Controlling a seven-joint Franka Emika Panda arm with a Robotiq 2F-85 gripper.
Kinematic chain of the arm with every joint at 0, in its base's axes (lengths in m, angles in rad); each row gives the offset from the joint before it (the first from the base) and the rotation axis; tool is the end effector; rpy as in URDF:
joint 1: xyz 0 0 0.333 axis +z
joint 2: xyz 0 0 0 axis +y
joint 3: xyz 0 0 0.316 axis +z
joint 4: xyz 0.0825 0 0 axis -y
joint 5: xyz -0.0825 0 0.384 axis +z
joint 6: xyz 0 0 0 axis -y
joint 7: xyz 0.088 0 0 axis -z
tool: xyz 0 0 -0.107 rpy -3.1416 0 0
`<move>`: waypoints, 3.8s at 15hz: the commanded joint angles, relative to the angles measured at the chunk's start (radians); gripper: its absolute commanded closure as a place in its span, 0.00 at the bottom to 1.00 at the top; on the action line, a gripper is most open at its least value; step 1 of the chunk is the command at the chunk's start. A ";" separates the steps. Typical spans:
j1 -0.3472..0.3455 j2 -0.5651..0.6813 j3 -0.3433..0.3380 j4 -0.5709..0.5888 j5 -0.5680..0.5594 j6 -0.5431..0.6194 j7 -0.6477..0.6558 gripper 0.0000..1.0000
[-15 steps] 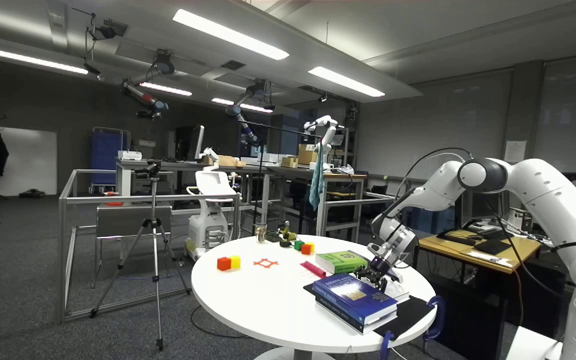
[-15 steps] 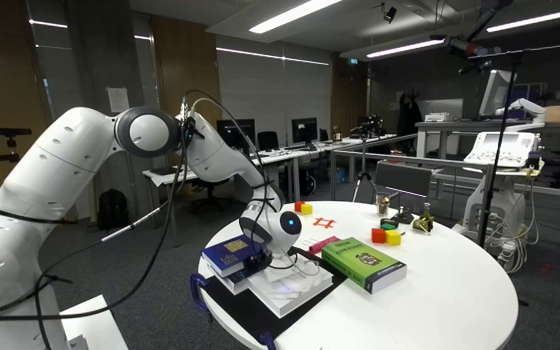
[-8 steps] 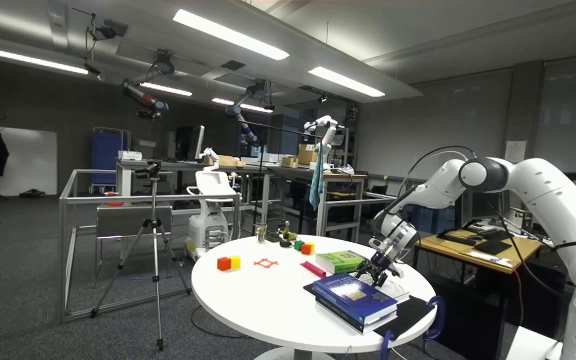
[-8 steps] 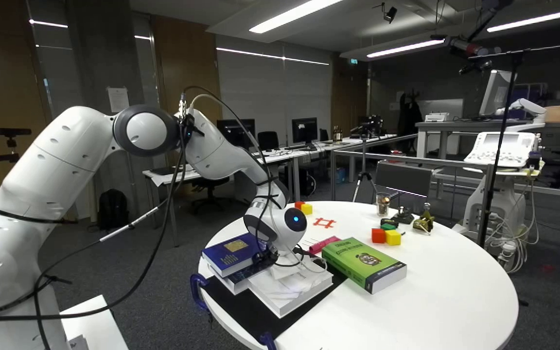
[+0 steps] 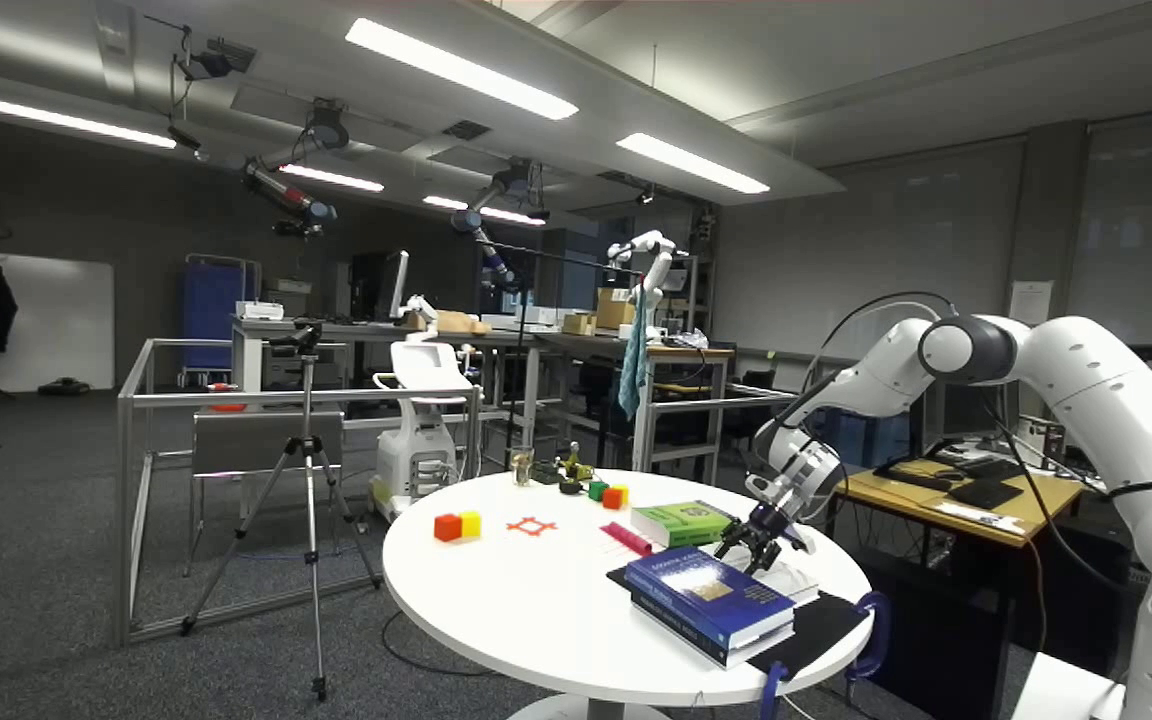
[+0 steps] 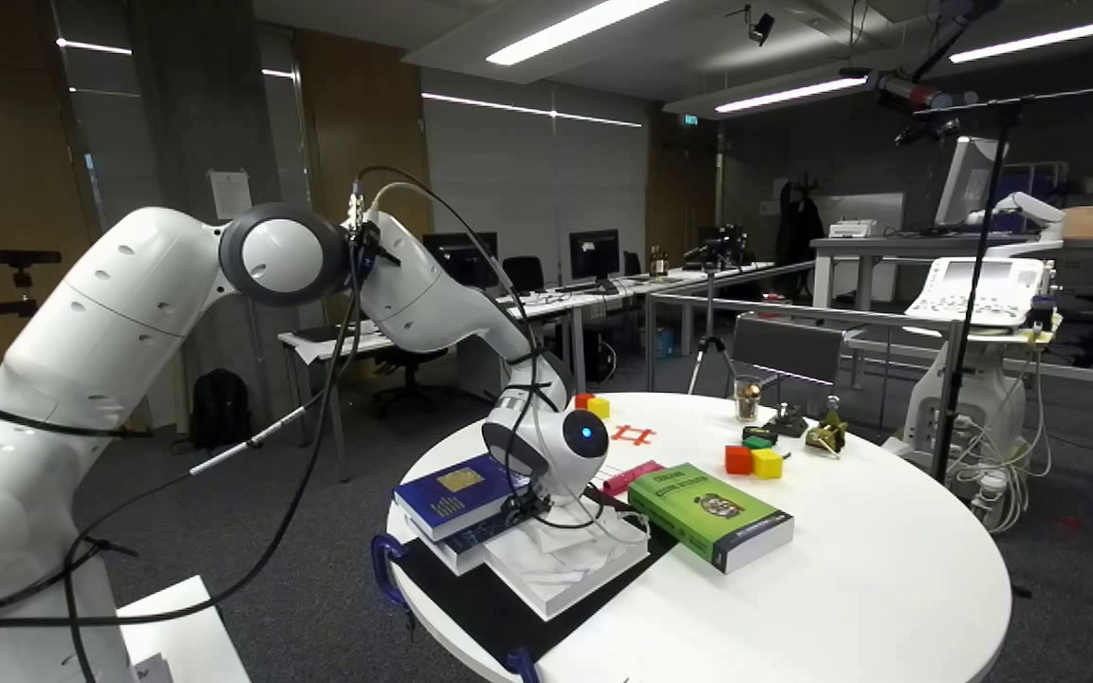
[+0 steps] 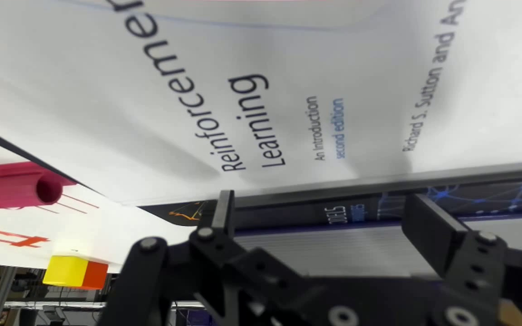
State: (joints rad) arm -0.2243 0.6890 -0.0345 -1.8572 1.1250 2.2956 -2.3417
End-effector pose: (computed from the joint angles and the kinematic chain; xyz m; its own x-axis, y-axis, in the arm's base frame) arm 0.6017 -0.1385 0.1341 0.2597 0.6983 0.6671 0.9286 -0.3703 0.0261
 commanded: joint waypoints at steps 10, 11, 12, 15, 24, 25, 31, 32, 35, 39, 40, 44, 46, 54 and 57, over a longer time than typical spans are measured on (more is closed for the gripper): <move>-0.040 0.002 -0.024 0.011 -0.075 -0.160 -0.003 0.00; -0.043 0.001 -0.025 0.012 -0.081 -0.164 -0.002 0.00; -0.046 0.002 -0.024 0.013 -0.087 -0.168 -0.003 0.00; -0.049 0.007 -0.021 0.016 -0.095 -0.174 -0.007 0.00; -0.046 0.021 -0.005 0.020 -0.097 -0.176 -0.040 0.00; -0.045 0.023 -0.006 0.021 -0.100 -0.179 -0.041 0.00; -0.041 0.028 0.001 0.032 -0.116 -0.201 -0.037 0.00; -0.039 0.029 0.002 0.033 -0.119 -0.210 -0.038 0.00; -0.032 0.033 0.006 0.036 -0.121 -0.225 -0.034 0.00; -0.029 0.041 0.008 0.042 -0.127 -0.224 -0.031 0.00; -0.029 0.044 0.007 0.045 -0.129 -0.223 -0.030 0.00; -0.033 0.050 0.003 0.065 -0.141 -0.230 -0.023 0.00; -0.037 0.052 0.001 0.076 -0.146 -0.232 -0.024 0.00; -0.058 0.070 -0.005 0.115 -0.159 -0.235 -0.027 0.00; -0.061 0.090 -0.006 0.137 -0.162 -0.235 -0.023 0.00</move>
State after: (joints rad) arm -0.2657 0.7512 -0.0450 -1.7671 0.9870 2.0958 -2.3709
